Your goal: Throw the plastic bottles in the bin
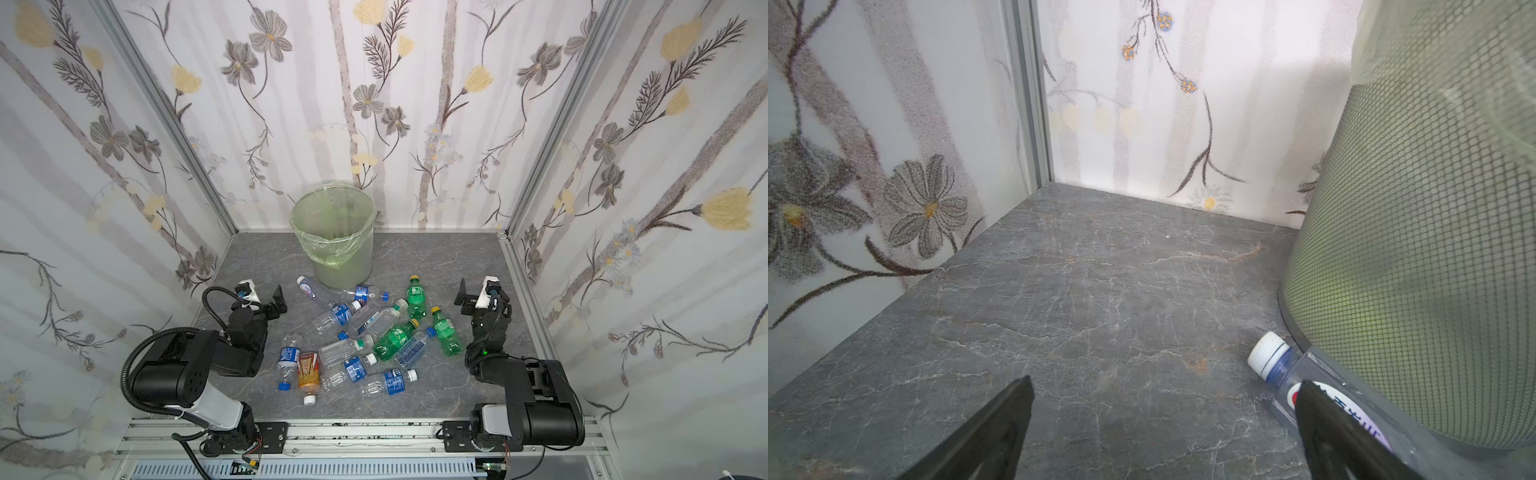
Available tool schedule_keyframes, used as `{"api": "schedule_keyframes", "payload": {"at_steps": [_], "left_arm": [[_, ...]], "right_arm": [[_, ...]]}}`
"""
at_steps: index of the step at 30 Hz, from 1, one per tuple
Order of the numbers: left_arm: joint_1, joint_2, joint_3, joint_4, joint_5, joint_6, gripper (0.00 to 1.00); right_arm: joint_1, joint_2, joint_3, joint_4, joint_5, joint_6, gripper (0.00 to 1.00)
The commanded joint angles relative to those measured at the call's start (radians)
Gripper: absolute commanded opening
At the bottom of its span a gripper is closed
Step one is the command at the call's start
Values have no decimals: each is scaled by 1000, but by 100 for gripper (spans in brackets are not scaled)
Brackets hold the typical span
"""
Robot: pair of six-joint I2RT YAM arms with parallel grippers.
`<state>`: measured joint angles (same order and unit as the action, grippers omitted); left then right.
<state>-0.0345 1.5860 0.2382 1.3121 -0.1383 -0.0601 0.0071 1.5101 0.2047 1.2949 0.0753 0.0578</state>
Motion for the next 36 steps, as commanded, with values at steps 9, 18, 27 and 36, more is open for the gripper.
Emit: {"api": "schedule_keyframes", "payload": {"at_steps": [9,18,27,36], "left_arm": [[2,-2,1,25,-8,-9,100],[2,-1,2,24,-7,-9,100],[2,-1,2,25,-7,-9,100],[-6,-171,10,-123,-63,-12,100]], "right_arm": [[-2,1,9,-5,-28,-18,100],[-2,2,10,-6,-29,-19,100],[-2,-1,6,-2,-28,-20,100],[5,-156,119,-363,45,18,100]]}}
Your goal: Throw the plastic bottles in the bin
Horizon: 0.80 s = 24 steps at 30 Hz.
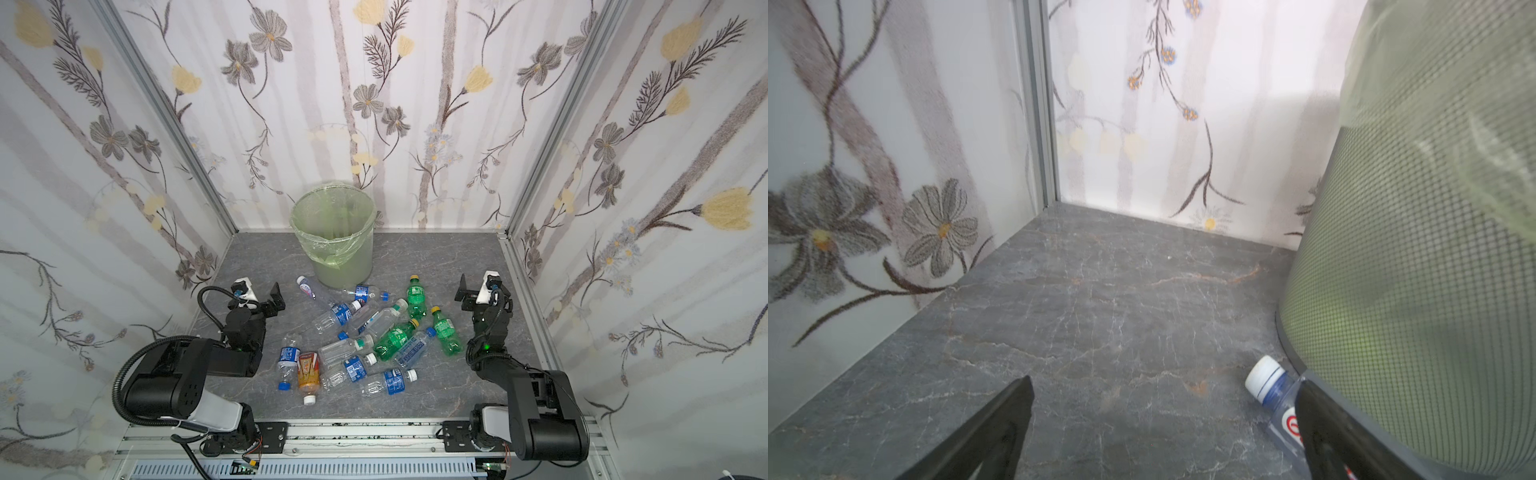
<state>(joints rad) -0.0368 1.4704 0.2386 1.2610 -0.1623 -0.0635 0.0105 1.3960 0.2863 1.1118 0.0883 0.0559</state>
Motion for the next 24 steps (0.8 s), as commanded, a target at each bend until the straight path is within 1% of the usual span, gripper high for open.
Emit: {"api": "schedule_keyframes", "payload": {"at_steps": [1,3,6,8,10,12,15,18,21,24], "left_arm": [[-11,-96,26,-138,-61,-12,100],[-25,-170,79,-292,-70,-26,100],[-61,-271,157,-489,-116,-49,100],[-80,-322,225,-656,-144,-80,100],[-84,-348,310,-841,-125,-106,100],[-90,-358,399,-1032,-80,-115,100],[-98,-396,463,-1194,6,-118,100],[-98,-452,477,-1312,32,-151,100],[-98,-484,487,-1407,92,-158,100],[-98,-521,483,-1455,155,-175,100]], "right_arm": [[3,-70,59,-251,40,37,100],[13,-122,117,-428,44,69,100],[55,-190,196,-675,79,119,100],[74,-214,258,-852,47,160,100],[88,-217,306,-997,37,212,98],[99,-213,349,-1118,-14,252,96],[117,-204,377,-1246,-69,304,94],[124,-187,382,-1333,-111,351,93],[130,-174,353,-1366,-150,375,92],[142,-163,310,-1379,-176,391,89]]}}
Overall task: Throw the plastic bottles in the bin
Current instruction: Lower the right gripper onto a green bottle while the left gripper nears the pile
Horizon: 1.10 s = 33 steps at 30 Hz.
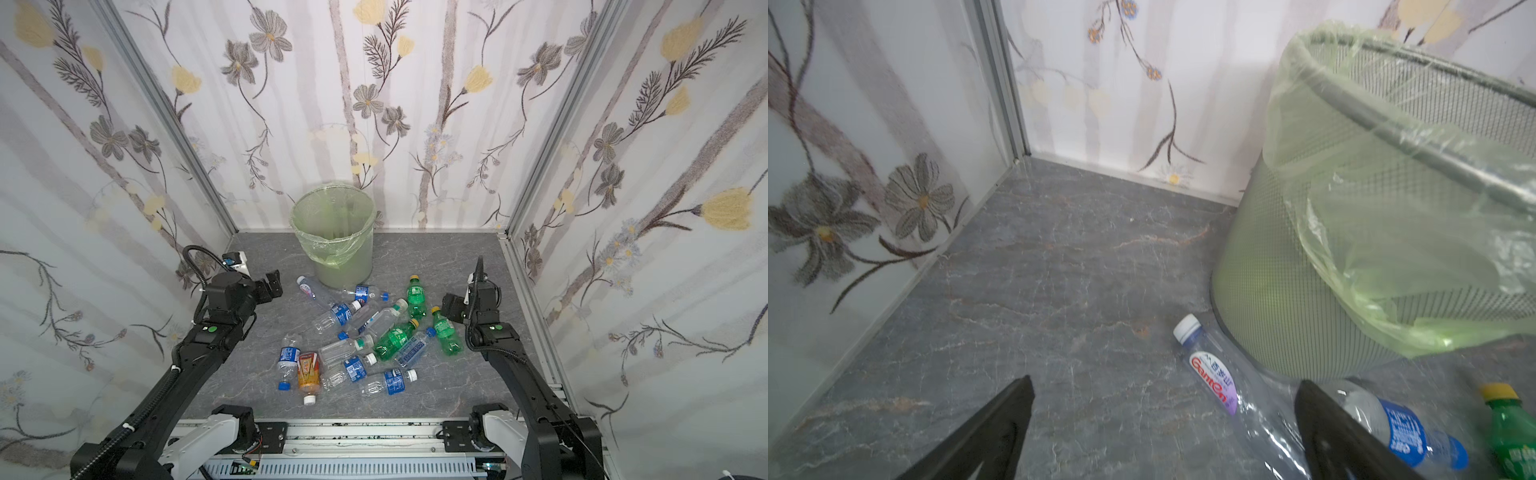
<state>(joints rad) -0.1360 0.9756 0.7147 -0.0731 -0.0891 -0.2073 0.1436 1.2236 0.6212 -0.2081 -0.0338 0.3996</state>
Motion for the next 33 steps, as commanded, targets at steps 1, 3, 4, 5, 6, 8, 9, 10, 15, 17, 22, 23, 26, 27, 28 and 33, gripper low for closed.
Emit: {"api": "schedule_keyframes", "payload": {"at_steps": [1,3,4,5,6,8,9,10,15,17,22,23,26,27,28,33], "left_arm": [[1,-40,5,-132,97,-36,100],[0,-67,1,-153,108,-52,100],[0,-75,-3,-159,114,-56,100],[0,-81,-3,-170,122,-58,100],[1,-84,-3,-180,131,-62,100],[1,-85,-5,-191,151,-69,100],[0,-86,-9,-193,162,-75,100],[0,-87,-12,-194,169,-79,100],[1,-94,-26,-192,189,-87,100],[1,-98,-33,-191,191,-88,100],[1,-113,-53,-191,189,-93,100],[2,-117,-56,-191,187,-97,100],[1,-127,-64,-191,180,-108,100],[2,-130,-67,-191,178,-110,100],[3,-131,-71,-191,174,-114,100],[2,-146,-92,-191,159,-150,100]], "right_arm": [[11,13,-39,-58,-57,52,88],[15,20,-72,-51,-66,65,86],[16,25,-83,-48,-75,69,86],[17,29,-95,-42,-85,72,85],[19,35,-105,-38,-87,77,85],[19,49,-116,-29,-80,85,84],[19,59,-119,-27,-74,87,84],[19,68,-120,-20,-68,90,83],[19,139,-111,17,-58,89,76],[19,178,-96,26,-49,88,73],[19,267,-61,51,-37,87,68],[19,277,-54,50,-32,87,65],[21,295,-40,59,-31,86,57],[21,297,-37,62,-27,85,53],[21,297,-33,62,-23,82,50],[25,209,-27,68,-24,41,38]]}}
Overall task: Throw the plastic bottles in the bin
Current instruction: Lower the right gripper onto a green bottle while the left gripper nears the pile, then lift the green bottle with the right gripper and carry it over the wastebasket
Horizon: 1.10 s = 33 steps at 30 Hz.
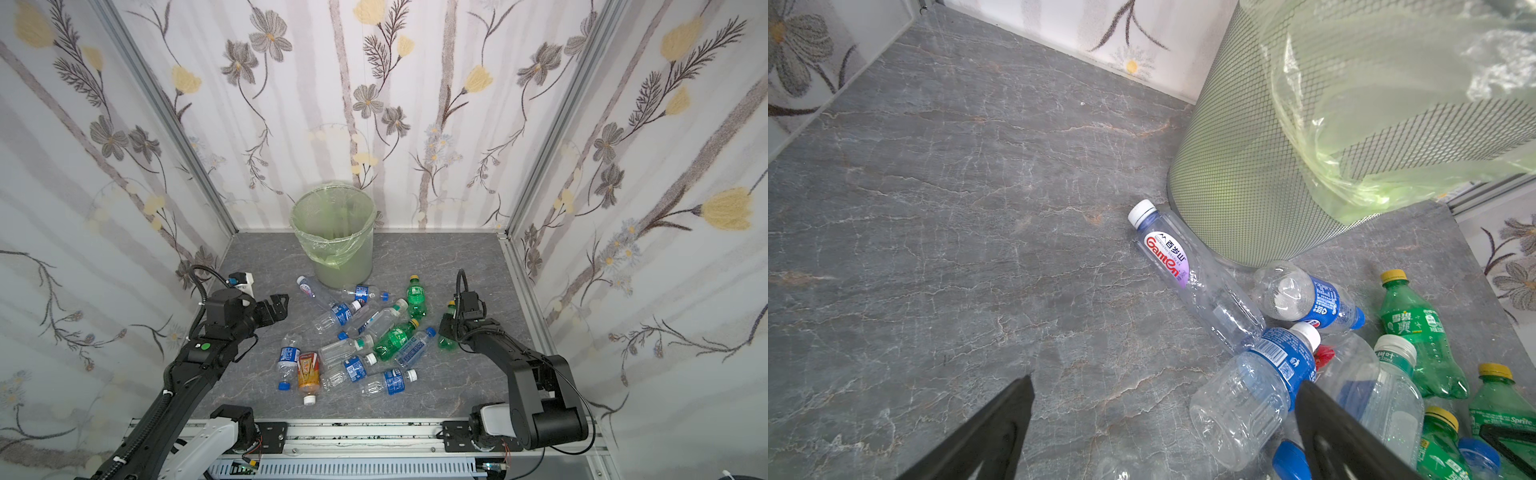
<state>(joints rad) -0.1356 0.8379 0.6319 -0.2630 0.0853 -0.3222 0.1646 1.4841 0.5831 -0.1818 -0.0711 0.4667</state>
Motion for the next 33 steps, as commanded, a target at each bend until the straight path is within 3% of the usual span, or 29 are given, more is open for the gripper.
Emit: {"api": "schedule_keyframes", "payload": {"at_steps": [1,5,11,16,20,25,26,28,30,33], "left_arm": [[2,-11,-13,0,-9,-38,100],[2,-13,-28,-1,-15,-60,100],[2,-13,-35,-2,-26,-90,100],[4,-2,-29,-27,-41,-92,100],[4,3,-33,-33,-44,-111,100],[3,37,-23,-44,-43,-121,100],[2,42,-20,-43,-44,-121,100],[3,37,-18,-44,-51,-131,100],[2,28,-19,-45,-52,-142,100],[1,20,-31,-57,-48,-155,100]], "right_arm": [[7,-90,11,46,5,-38,37],[29,-317,29,99,-94,-84,31],[57,-596,101,245,-272,-103,32],[102,-619,208,357,-368,-85,34],[212,-429,402,370,-332,-119,36],[328,35,862,295,-333,-148,37],[342,162,1001,241,-334,-145,40],[356,396,1296,81,-324,-144,66],[363,545,1498,-39,-294,-142,78],[365,590,1521,-50,-288,-124,84]]}}
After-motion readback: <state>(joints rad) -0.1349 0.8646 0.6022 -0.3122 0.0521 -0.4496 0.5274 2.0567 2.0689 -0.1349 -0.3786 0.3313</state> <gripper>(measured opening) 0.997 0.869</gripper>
